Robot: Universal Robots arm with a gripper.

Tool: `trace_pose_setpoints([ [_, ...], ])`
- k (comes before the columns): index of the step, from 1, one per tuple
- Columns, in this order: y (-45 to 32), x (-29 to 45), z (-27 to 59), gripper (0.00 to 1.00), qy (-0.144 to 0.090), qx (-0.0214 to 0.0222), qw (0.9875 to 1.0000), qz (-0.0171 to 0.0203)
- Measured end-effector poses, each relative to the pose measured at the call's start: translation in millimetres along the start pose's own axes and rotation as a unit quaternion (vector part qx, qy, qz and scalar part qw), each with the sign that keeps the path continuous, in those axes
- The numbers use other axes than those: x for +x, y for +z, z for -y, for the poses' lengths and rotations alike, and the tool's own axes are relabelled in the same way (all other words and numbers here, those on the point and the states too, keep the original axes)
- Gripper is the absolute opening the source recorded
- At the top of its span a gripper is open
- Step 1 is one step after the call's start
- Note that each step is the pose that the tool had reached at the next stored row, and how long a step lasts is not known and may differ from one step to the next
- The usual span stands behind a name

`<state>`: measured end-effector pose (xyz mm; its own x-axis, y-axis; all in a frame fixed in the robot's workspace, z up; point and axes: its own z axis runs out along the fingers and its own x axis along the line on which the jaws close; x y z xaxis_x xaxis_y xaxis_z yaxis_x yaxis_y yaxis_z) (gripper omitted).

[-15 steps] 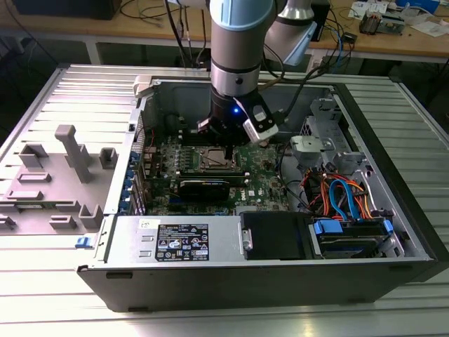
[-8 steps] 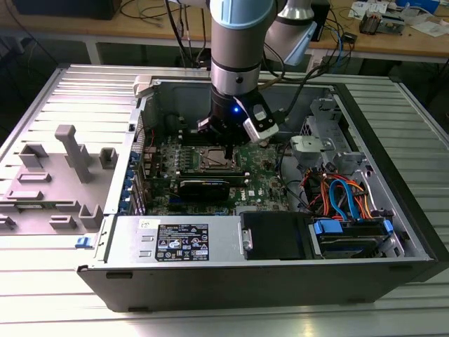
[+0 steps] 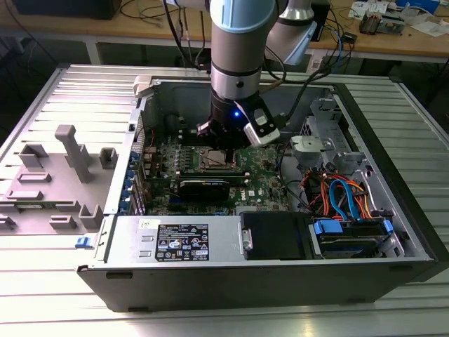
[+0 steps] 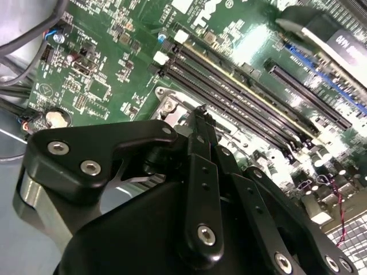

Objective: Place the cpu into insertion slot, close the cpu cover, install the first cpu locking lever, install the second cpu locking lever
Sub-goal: 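Install the second cpu locking lever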

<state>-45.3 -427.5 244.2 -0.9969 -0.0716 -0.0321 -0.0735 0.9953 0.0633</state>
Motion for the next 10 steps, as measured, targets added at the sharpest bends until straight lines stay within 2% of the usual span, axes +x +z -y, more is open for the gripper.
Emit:
trace_pose_setpoints([
  [10,-0.3,0.3,3.6,0.11,0.0,0.0,1.0,0.0],
])
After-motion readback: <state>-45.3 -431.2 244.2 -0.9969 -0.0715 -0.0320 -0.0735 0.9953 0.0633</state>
